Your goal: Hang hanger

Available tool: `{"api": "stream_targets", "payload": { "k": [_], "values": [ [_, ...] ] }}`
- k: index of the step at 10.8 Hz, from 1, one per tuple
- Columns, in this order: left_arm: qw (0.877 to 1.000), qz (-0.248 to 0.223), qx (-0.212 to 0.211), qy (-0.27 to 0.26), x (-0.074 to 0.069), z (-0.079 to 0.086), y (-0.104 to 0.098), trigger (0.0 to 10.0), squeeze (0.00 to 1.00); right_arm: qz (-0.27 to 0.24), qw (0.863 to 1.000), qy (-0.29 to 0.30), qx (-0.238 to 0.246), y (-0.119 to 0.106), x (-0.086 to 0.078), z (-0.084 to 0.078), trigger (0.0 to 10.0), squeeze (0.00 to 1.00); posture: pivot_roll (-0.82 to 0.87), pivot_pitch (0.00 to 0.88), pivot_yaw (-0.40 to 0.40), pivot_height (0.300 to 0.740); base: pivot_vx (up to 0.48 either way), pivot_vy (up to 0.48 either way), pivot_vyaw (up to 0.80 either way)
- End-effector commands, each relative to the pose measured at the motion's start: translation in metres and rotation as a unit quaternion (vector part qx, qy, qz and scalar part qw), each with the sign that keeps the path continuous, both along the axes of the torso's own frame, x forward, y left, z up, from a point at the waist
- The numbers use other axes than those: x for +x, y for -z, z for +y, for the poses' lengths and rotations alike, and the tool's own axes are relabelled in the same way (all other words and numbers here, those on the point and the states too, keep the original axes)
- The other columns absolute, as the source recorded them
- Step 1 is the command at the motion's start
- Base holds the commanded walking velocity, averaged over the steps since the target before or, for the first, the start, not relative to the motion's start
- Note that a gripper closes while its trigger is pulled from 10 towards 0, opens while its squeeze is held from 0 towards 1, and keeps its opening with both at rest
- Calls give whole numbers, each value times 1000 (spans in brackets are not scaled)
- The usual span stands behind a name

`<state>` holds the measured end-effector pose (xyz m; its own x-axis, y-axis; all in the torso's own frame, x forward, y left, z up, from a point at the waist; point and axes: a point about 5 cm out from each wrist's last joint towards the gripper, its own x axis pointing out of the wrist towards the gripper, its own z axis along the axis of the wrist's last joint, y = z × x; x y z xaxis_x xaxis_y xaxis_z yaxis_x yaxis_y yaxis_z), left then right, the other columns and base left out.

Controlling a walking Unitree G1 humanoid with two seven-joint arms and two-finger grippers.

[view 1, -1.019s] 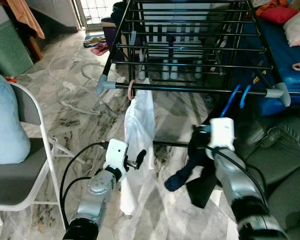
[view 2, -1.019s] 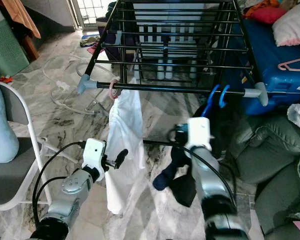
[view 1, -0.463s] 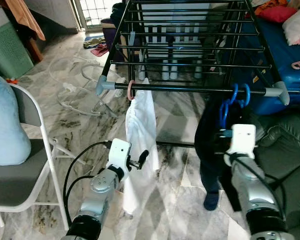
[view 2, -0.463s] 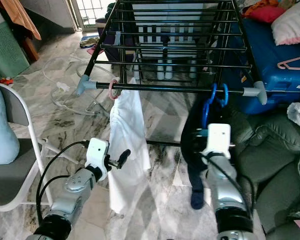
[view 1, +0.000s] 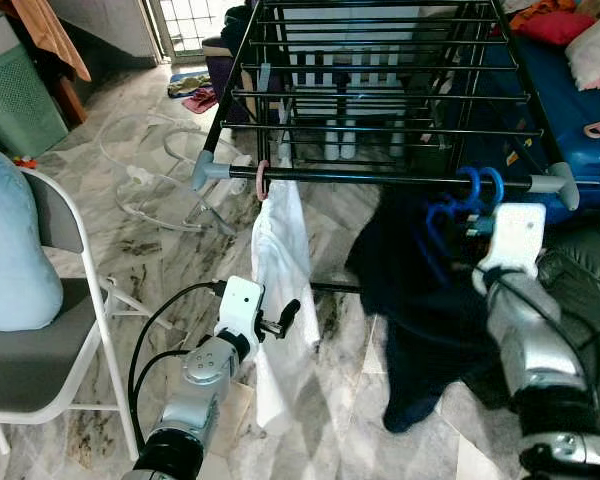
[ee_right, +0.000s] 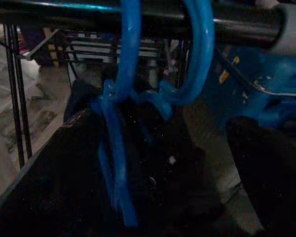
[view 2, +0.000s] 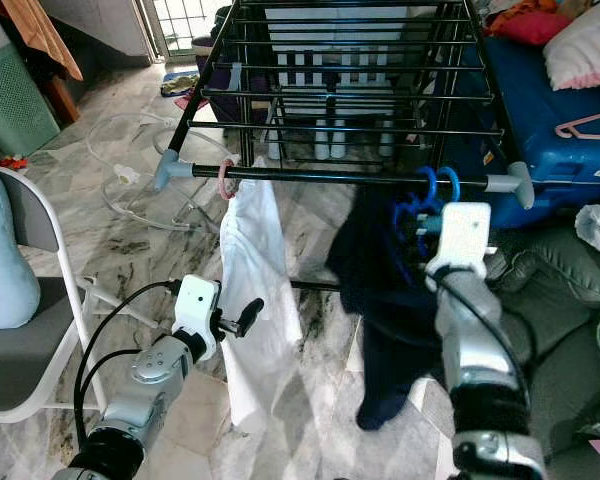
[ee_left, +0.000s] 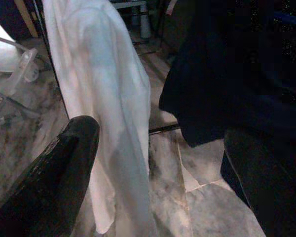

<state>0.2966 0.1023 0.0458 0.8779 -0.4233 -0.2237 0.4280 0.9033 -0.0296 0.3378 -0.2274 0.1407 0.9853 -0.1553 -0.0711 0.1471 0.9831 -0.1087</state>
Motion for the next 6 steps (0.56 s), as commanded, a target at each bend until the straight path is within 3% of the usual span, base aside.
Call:
{"api": "stream_targets", "payload": {
  "k": [1, 3, 4, 5, 6],
  "values": [
    [1000, 3, 5, 1, 0, 1, 2, 10000, 0, 3, 1000, -1, 5, -3, 3, -2, 10000, 0, -231, 46, 74, 740, 0, 0, 0],
    [1000, 3, 5, 3, 0, 0, 2, 10000, 0, 26, 999, -26, 20, 3, 9, 3, 10000, 0, -230, 45, 72, 740, 0, 0, 0],
    [1000, 5, 5, 3, 0, 0, 2, 10000, 0, 41, 998, -38, 21, 9, 10, 9, 0, 0, -224, 46, 69, 740, 0, 0, 0],
    [1000, 6, 6, 1, -1, 1, 3, 10000, 0, 51, 998, -40, 20, 14, 9, 11, 4275, 0, -220, 47, 68, 740, 0, 0, 0],
    [1000, 7, 7, 1, -1, 2, 4, 10000, 0, 64, 997, -44, 16, 20, 7, 14, 10000, 0, -218, 48, 68, 740, 0, 0, 0]
  ]
}}
